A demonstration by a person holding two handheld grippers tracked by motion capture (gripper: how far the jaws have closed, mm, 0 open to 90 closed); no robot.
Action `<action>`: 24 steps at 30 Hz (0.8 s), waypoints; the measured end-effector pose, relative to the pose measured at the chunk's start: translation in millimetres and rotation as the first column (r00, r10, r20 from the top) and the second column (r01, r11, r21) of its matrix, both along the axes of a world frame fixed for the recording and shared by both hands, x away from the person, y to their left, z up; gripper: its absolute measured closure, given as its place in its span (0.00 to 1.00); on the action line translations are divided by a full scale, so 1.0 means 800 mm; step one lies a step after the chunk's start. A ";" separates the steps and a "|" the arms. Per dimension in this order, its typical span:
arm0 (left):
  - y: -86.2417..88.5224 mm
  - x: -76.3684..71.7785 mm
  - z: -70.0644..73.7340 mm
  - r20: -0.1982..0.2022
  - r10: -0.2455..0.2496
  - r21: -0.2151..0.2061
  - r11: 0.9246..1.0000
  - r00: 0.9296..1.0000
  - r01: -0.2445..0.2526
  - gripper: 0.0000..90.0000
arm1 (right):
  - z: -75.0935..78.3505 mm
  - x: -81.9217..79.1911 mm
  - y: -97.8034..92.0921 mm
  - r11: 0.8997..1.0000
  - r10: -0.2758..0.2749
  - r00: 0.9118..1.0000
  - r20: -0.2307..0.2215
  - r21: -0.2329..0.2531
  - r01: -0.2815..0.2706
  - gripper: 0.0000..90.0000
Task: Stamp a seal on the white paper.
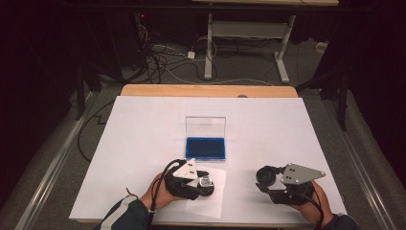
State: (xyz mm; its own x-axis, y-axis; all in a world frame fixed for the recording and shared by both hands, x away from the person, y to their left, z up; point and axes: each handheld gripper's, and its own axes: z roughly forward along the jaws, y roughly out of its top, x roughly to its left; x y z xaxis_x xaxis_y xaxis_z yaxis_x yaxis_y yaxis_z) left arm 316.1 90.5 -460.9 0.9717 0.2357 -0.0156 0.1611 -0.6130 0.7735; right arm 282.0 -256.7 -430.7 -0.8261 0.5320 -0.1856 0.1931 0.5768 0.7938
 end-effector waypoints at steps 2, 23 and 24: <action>-0.001 0.000 0.001 0.000 0.000 0.004 1.000 1.000 0.000 0.59 | 0.000 0.000 0.000 1.000 0.000 1.000 -0.001 0.002 0.000 0.43; -0.001 -0.002 0.010 0.010 0.022 0.014 1.000 1.000 -0.022 0.60 | 0.000 0.001 -0.001 1.000 -0.001 1.000 -0.004 0.006 0.001 0.43; 0.000 -0.002 0.012 0.011 0.026 0.002 1.000 1.000 -0.027 0.60 | 0.000 0.001 -0.001 1.000 -0.001 1.000 -0.004 0.005 0.001 0.43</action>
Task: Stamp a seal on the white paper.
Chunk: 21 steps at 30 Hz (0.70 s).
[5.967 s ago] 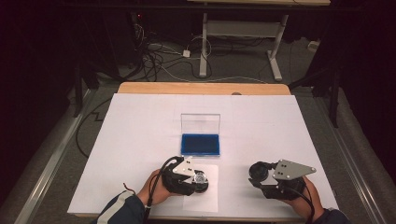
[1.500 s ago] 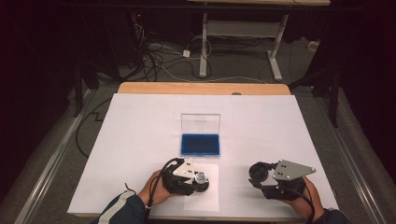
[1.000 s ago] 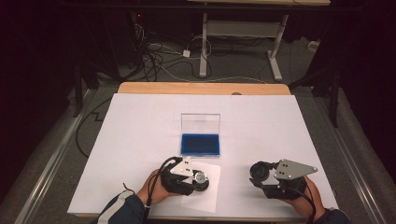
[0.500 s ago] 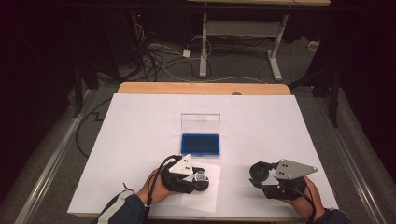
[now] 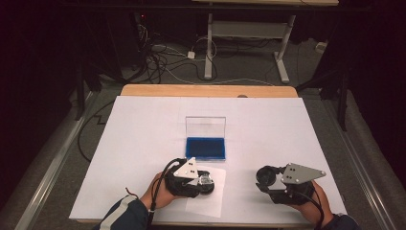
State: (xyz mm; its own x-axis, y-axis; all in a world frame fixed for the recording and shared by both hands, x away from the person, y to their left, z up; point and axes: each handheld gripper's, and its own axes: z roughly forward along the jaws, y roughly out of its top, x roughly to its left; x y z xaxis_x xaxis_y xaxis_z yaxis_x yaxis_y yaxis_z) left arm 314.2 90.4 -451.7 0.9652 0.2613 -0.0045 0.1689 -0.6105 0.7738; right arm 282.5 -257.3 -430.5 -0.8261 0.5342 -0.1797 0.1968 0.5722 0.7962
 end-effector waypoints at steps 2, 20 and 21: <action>0.001 0.000 0.003 0.009 -0.001 0.003 1.000 1.000 0.001 0.60 | 0.000 0.000 0.000 1.000 0.001 1.000 0.004 0.002 -0.001 0.43; 0.022 -0.001 0.029 0.052 0.052 -0.074 0.996 0.997 -0.049 0.60 | 0.003 -0.001 -0.001 1.000 -0.003 1.000 0.013 0.007 0.003 0.43; 0.024 -0.001 0.031 0.055 0.059 -0.080 0.995 0.997 -0.055 0.60 | 0.003 -0.001 -0.001 1.000 -0.004 1.000 0.014 0.007 0.004 0.43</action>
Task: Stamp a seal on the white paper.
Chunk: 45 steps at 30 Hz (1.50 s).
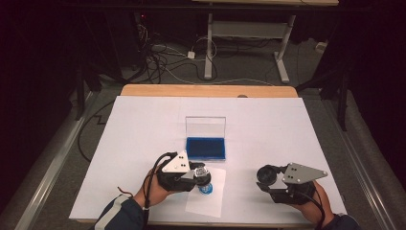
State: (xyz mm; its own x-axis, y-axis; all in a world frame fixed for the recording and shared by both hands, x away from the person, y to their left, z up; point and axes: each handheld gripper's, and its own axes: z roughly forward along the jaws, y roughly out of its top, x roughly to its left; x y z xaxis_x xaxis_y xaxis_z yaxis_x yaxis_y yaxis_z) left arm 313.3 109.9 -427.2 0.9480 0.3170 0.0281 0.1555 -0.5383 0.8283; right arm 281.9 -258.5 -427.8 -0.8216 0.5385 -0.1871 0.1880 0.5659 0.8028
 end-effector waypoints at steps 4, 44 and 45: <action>0.007 0.001 0.005 0.006 0.012 -0.026 1.000 1.000 -0.012 0.60 | 0.000 0.002 0.000 1.000 -0.001 1.000 -0.002 0.001 0.001 0.43; 0.053 -0.001 0.018 0.036 0.089 -0.046 0.995 0.995 -0.088 0.60 | -0.002 0.007 0.001 1.000 0.001 1.000 -0.006 0.002 -0.001 0.43; 0.055 -0.002 0.019 0.041 0.090 -0.043 0.995 0.995 -0.088 0.60 | -0.002 0.007 0.001 1.000 -0.001 1.000 -0.010 0.004 0.001 0.43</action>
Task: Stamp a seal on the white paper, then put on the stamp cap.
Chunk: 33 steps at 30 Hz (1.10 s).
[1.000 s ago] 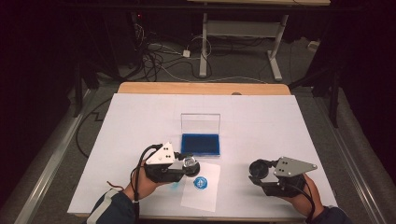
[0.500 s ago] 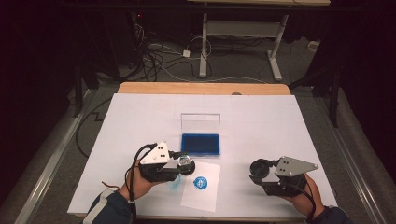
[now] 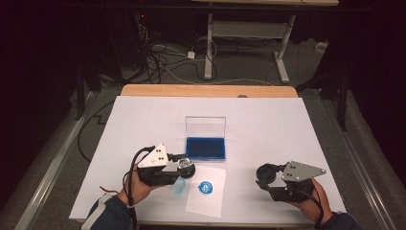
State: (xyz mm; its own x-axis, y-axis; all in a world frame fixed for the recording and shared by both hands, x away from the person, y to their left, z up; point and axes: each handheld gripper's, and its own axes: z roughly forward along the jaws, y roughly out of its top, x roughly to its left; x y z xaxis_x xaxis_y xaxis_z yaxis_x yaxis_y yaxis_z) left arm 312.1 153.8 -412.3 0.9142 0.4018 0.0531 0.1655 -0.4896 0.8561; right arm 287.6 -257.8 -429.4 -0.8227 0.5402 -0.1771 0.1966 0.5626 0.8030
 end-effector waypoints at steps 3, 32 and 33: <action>0.004 -0.001 0.001 0.000 0.010 -0.008 1.000 1.000 -0.010 0.60 | -0.001 0.000 0.003 1.000 0.011 1.000 -0.002 -0.008 -0.011 0.43; -0.015 -0.007 0.017 0.022 -0.028 -0.079 0.996 0.999 0.030 0.60 | -0.013 0.009 0.069 0.991 0.131 0.991 -0.039 -0.025 -0.132 0.43; -0.019 -0.007 0.018 0.025 -0.033 -0.078 0.996 0.999 0.035 0.60 | -0.014 0.009 0.074 0.989 0.144 0.989 -0.038 -0.023 -0.145 0.43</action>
